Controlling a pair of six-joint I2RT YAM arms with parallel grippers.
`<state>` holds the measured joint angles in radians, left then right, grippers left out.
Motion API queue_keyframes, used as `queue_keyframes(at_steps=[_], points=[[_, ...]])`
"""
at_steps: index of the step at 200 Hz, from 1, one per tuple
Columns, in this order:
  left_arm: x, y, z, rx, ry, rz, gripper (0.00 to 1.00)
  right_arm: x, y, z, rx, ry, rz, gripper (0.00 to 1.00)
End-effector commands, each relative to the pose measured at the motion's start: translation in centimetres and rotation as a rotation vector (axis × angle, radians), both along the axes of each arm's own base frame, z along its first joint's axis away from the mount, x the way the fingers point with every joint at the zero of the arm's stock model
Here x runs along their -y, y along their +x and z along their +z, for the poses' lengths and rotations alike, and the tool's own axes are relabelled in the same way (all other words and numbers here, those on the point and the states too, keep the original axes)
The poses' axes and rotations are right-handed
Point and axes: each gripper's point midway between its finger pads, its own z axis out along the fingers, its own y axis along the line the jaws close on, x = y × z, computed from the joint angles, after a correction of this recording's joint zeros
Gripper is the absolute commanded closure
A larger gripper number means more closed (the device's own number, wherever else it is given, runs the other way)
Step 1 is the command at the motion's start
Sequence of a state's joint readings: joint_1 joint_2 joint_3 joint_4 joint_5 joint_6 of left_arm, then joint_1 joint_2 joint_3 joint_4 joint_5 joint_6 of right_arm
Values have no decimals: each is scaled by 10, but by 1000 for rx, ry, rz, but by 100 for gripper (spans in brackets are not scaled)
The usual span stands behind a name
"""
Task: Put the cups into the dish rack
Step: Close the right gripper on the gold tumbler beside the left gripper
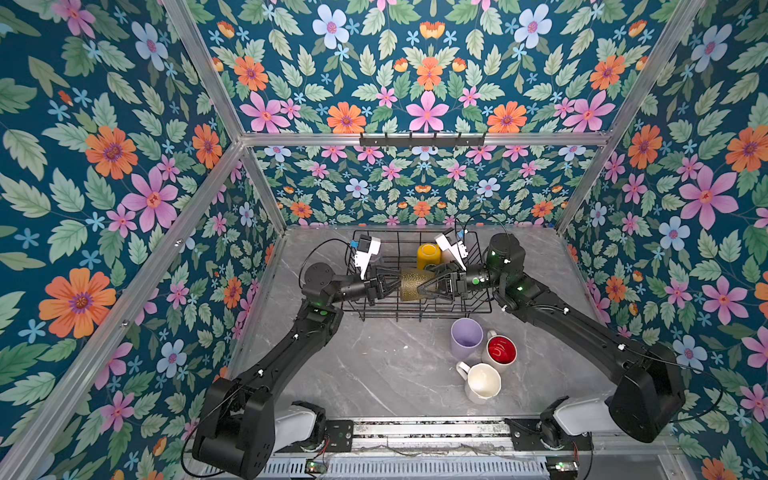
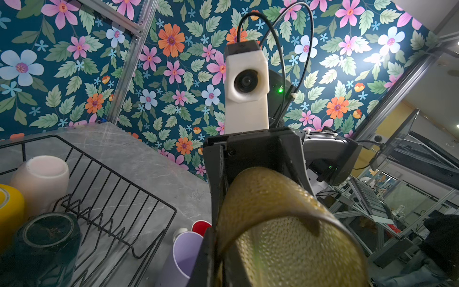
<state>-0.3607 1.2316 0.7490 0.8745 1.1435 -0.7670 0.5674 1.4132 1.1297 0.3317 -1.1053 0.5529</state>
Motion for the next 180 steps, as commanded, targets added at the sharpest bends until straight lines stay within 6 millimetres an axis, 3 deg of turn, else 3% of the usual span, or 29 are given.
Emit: queue_keyframes(at_steps=[1, 74, 100, 180], points=[[-1, -3, 11, 47, -22, -5, 100, -1, 4, -1, -7, -7, -24, 59], [0, 0, 10, 37, -20, -1, 100, -1, 11, 4, -15, -14, -71, 86], [0, 1, 10, 33, -17, 3, 100, 0, 15, 6, -20, -20, -92, 90], [-1, 4, 10, 36, -5, 18, 85, 1, 16, 8, -34, -40, -118, 99]])
